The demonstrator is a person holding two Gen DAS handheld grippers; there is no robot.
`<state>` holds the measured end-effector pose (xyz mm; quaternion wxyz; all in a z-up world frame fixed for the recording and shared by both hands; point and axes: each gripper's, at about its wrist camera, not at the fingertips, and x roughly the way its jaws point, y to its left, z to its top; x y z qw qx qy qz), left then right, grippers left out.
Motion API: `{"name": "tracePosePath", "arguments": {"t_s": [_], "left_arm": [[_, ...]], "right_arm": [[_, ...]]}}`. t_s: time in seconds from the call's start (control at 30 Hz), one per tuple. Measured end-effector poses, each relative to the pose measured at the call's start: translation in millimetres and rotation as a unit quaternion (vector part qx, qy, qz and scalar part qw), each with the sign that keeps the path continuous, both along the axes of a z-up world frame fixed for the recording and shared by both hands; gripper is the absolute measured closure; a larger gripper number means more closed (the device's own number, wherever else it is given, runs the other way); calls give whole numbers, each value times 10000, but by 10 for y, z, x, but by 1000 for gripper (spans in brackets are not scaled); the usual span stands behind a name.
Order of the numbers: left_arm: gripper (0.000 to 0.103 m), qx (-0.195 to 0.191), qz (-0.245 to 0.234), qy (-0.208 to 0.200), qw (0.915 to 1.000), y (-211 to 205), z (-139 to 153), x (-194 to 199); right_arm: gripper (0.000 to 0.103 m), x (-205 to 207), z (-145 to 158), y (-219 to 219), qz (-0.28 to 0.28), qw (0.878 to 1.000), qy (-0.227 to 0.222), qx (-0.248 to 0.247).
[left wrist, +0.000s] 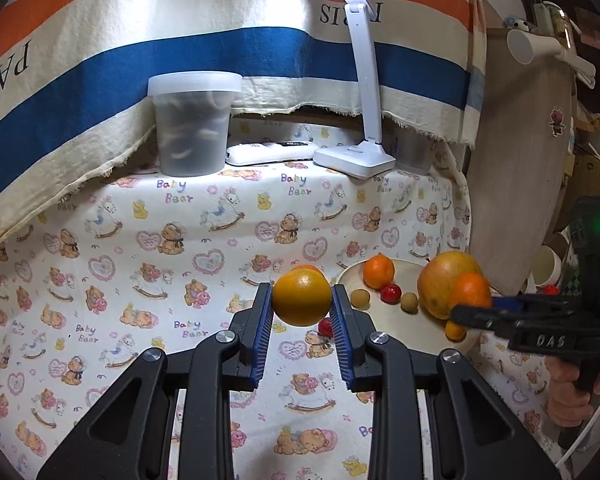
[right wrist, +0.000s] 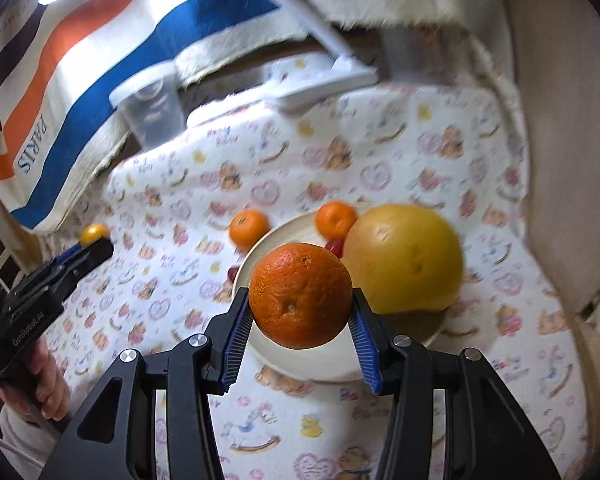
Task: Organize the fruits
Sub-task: 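Lower the tangerine onto the plate and open the right gripper, then lower the yellow-orange fruit onto the plate and open the left gripper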
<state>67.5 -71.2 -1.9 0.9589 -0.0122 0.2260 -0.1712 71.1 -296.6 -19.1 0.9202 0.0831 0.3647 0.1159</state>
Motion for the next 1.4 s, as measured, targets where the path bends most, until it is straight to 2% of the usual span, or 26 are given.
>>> {"name": "tracePosePath", "arguments": {"t_s": [0.2, 0.43, 0.67, 0.73, 0.77, 0.8, 0.93, 1.03, 1.13, 1.27, 1.4], "left_arm": [[76, -12, -10, 4, 10000, 0, -8, 12], [76, 79, -43, -3, 10000, -32, -29, 13], [76, 209, -90, 55, 9997, -87, -86, 31], [76, 230, -107, 46, 9997, -102, -84, 24], [76, 238, -120, 44, 9996, -110, -84, 20], [76, 257, -131, 42, 9996, -120, -84, 14], [76, 343, -200, 78, 9992, -179, -92, 24], [76, 402, -320, 209, 9985, -258, -117, 72], [76, 449, -488, 447, 9968, -367, -167, 140], [76, 524, -894, 978, 9898, -581, -273, 296], [76, 782, -966, 1096, 9862, -832, -331, 364]], "right_arm": [[54, 104, -179, 90, 157, 9989, 412, -137], [54, 221, -336, 126, -77, 9972, 550, -510], [52, 283, -412, 105, -155, 9960, 725, -500], [44, 261, -378, 100, -160, 9967, 642, -480], [36, 240, -343, 91, -165, 9972, 575, -452], [33, 215, -305, 78, -181, 9978, 490, -408], [33, 116, -139, 0, -247, 9993, 148, -233], [33, 26, 14, -142, -436, 9988, -195, 79], [33, -27, 117, -233, -581, 9971, -459, 176], [33, -36, 184, -353, -872, 9941, -627, 137], [33, -9, 166, -393, -988, 9932, -608, 33]]}}
